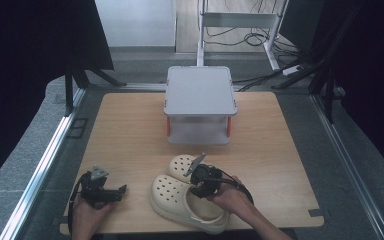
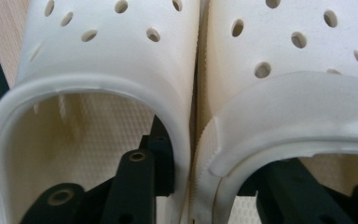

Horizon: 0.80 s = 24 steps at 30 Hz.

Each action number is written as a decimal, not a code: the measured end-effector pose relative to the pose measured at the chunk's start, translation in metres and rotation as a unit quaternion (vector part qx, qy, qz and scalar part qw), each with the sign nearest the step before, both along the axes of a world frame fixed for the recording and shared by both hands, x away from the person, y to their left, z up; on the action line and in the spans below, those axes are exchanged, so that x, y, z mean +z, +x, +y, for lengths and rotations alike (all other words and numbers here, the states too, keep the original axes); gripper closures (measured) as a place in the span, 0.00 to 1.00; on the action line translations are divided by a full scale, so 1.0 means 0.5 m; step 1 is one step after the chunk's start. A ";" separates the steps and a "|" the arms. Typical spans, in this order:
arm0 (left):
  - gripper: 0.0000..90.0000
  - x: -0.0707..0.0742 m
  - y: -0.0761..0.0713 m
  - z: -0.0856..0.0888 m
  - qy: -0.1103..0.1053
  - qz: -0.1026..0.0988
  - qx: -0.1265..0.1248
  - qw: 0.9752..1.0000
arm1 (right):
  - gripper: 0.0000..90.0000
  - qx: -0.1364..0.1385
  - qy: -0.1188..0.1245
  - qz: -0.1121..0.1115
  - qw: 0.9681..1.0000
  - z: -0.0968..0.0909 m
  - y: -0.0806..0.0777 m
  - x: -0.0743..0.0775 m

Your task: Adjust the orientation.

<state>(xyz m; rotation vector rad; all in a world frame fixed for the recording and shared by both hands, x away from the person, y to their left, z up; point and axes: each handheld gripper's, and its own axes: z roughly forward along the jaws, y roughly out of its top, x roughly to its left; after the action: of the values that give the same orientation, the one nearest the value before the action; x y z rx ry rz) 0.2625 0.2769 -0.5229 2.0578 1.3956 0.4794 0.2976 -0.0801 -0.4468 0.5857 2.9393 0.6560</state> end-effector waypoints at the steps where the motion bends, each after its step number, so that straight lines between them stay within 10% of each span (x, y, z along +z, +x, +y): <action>1: 0.00 0.000 0.000 0.000 0.000 0.000 0.000 1.000 | 0.78 -0.003 0.003 0.004 1.000 0.000 0.001 0.000; 24: 0.00 0.000 0.000 0.000 -0.001 0.001 0.000 1.000 | 0.80 -0.019 0.024 0.022 0.999 -0.032 0.016 0.061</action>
<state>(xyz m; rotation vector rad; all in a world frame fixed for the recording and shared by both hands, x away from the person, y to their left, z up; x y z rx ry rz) 0.2626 0.2770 -0.5228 2.0576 1.3952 0.4766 0.3058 -0.0960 -0.4162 0.6685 2.9526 0.7202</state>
